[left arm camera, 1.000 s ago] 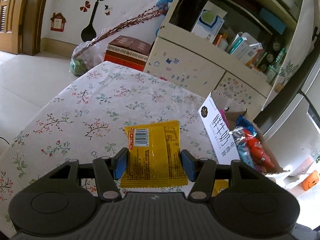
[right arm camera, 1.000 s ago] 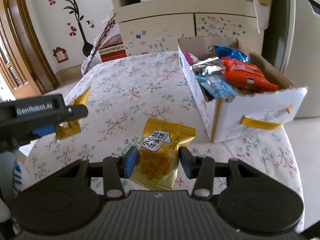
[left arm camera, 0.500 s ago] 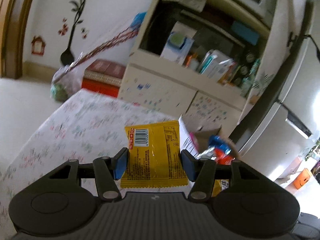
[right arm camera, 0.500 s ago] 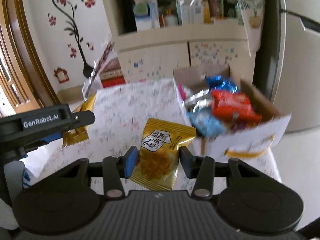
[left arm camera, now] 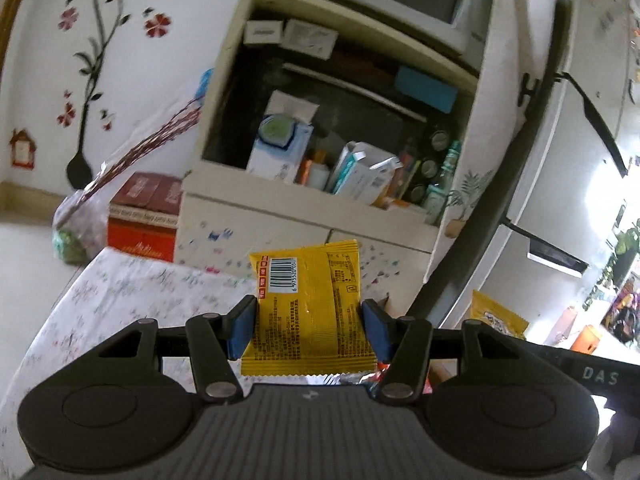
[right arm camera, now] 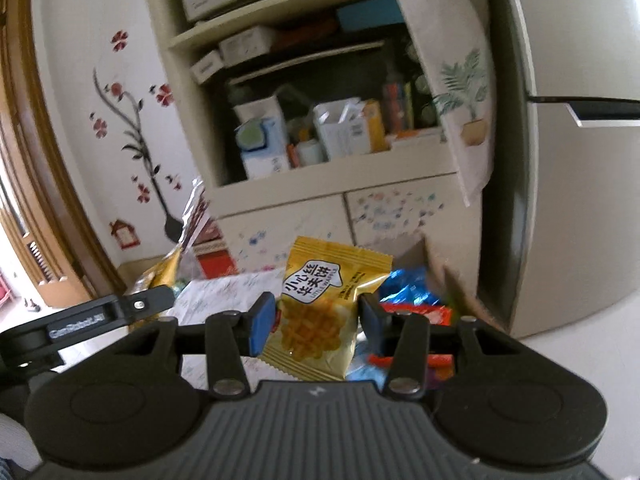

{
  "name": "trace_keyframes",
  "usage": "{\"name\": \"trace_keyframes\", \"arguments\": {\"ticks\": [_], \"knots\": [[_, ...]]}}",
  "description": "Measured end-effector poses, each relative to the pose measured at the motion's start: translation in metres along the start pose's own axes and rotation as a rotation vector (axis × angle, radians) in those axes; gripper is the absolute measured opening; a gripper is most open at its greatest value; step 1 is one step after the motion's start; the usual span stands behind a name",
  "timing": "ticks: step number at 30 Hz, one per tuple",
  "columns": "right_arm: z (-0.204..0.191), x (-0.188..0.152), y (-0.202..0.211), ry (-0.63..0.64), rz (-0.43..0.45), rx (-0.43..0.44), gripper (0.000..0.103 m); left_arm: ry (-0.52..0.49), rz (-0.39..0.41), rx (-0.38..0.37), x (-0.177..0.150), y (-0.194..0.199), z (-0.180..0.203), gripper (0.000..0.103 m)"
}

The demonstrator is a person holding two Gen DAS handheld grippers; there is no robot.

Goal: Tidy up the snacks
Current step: 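Lift both yellow packets and carry them toward the cardboard box, then lower both yellow packets into the box and open both tools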

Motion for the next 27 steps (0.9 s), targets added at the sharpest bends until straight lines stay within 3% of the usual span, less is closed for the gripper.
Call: {"name": "trace_keyframes", "arguments": {"ticks": [9,27], "knots": [[0.027,0.004,-0.019,-0.072,0.007,-0.021,0.047,-0.082,-0.012,-0.061,0.006,-0.023,0.021,0.062],[0.062,0.002,-0.048,-0.197,-0.017,-0.122,0.047,-0.031,-0.105,-0.137,0.002,-0.106,0.046,0.062]]}}
Point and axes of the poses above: each gripper's, at about its wrist camera, not at the fingertips, and y roughly against the way its jaws point, z to its right, x to its top, the point moved 2 cm from there along -y, roughly the way its jaws point, and after that the axes turned 2 degrees about -y, right-handed, at the moved point
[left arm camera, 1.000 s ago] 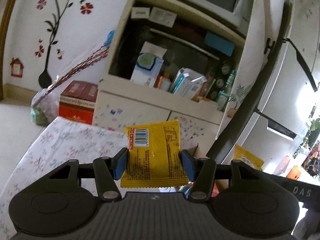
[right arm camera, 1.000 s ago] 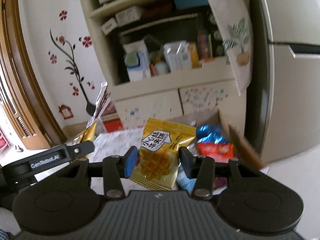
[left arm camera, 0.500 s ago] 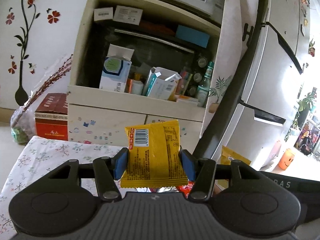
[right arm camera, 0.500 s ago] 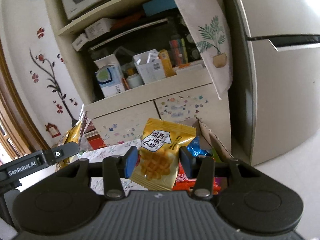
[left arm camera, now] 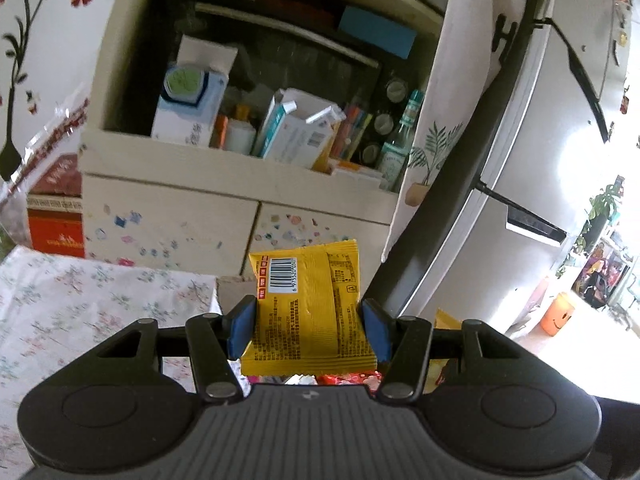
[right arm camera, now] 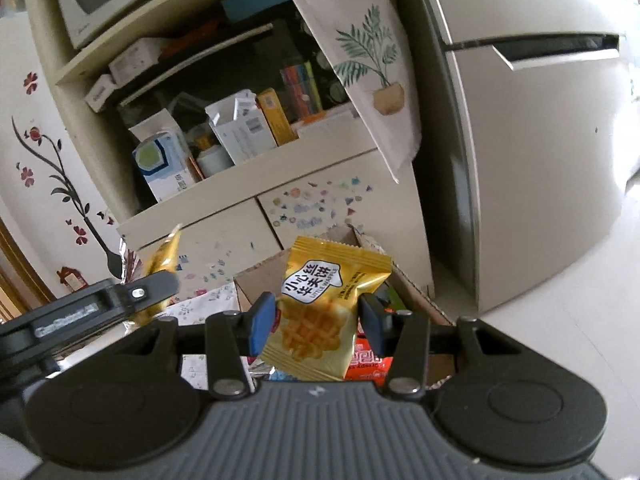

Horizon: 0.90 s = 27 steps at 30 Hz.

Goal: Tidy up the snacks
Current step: 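Lower both yellow packets into the box and open both tools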

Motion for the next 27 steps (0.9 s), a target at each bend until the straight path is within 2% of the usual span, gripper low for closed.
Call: {"name": "trace_keyframes", "arguments": {"ticks": [7,9,10,11,13,20,27], "knots": [[-0.001,-0.003,-0.017,-0.02,-0.019,-0.023,0.05,0.047,-0.05,-0.032,-0.003,-0.038,-0.002,0.065],[0.0,-0.004,-0.023,-0.029,-0.028,-0.055,0.054,0.043,-0.068,-0.013,-0.005,-0.045,-0.002,0.09],[0.0,-0.004,-0.025,-0.027,-0.035,-0.076,0.065,0.045,-0.064,0.009,-0.007,-0.045,-0.002,0.093],[0.0,-0.005,-0.027,-0.029,-0.039,-0.089,0.071,0.045,-0.058,0.016,-0.008,-0.044,-0.002,0.095],[0.0,-0.006,-0.029,-0.034,-0.055,-0.104,0.083,0.032,-0.079,0.023,-0.008,-0.042,0.0,0.096],[-0.018,-0.015,-0.032,0.113,-0.097,-0.15,0.086,-0.08,-0.136,0.165,-0.009,-0.02,0.002,0.1],[-0.044,-0.027,-0.03,0.259,-0.109,-0.134,0.088,-0.086,-0.182,0.244,-0.015,0.002,-0.011,0.1]]}}
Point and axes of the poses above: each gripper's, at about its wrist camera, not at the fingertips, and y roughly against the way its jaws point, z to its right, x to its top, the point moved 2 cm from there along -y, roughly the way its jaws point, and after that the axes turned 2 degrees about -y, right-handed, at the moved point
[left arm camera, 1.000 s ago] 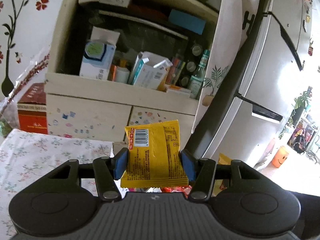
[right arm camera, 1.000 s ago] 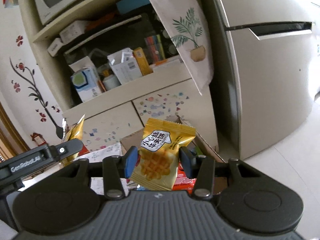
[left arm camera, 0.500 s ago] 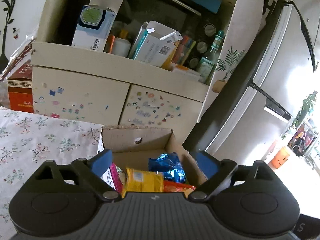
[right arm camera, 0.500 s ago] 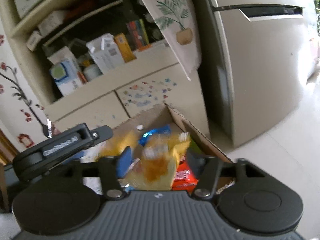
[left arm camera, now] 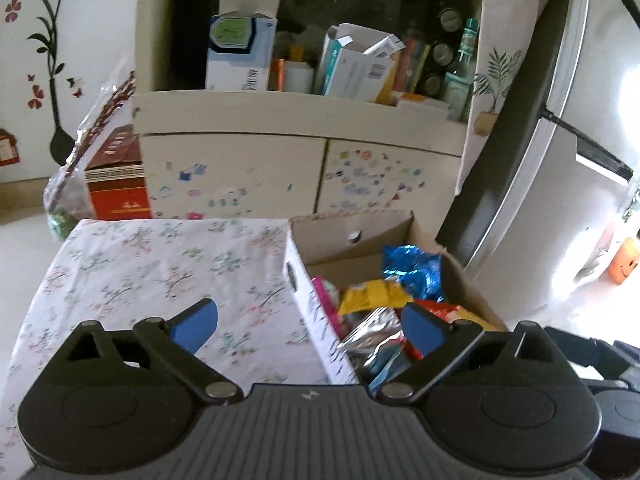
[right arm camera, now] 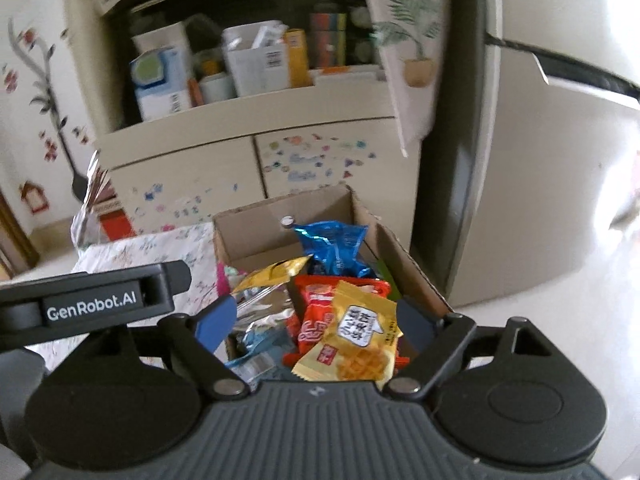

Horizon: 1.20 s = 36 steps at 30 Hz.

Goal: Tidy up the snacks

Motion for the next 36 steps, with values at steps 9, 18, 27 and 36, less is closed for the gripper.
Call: {"name": "trace_keyframes", "arguments": {"ticks": [9,18,27,36], "knots": [[-0.012,-0.008,0.002,0.047,-0.056,0.02,0.091,-0.01,-0.024,0.061,-0.009,0.013,-0.008,0.103],[-0.01,-0.011,0.007,0.076,-0.084,-0.009,0.091,-0.013,-0.058,0.065,-0.016,0.016,-0.005,0.103],[-0.005,-0.011,0.01,0.055,-0.1,-0.023,0.091,-0.031,-0.052,0.092,-0.015,0.017,-0.005,0.103],[0.007,-0.013,0.014,0.033,-0.112,-0.069,0.092,-0.057,-0.06,0.091,-0.015,0.014,0.006,0.103]]}}
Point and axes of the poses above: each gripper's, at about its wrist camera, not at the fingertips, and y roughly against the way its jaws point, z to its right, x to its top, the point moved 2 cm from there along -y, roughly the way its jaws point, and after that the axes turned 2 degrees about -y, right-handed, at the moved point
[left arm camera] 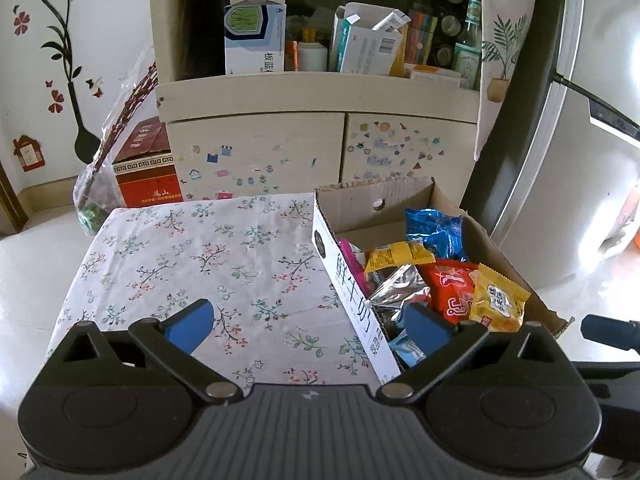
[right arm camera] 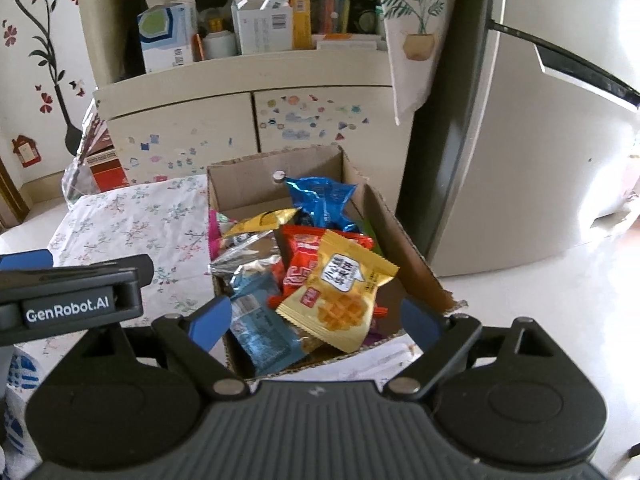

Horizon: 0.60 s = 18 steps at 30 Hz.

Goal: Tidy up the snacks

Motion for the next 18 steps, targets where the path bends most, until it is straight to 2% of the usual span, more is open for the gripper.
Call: {"name": "trace_keyframes", "arguments": {"ticks": [6,18], "knots": [[0.008,0.0,0.001,-0.023,-0.004,-0.018,0.092,-0.027,0.016,0.064,0.001,0.001,-0.001,0.103],[0.016,0.001,-0.003,-0.053,-0.015,-0.072,0.092,-0.129,-0.009,0.112,-0.006,-0.004,0.019,0.103]]}}
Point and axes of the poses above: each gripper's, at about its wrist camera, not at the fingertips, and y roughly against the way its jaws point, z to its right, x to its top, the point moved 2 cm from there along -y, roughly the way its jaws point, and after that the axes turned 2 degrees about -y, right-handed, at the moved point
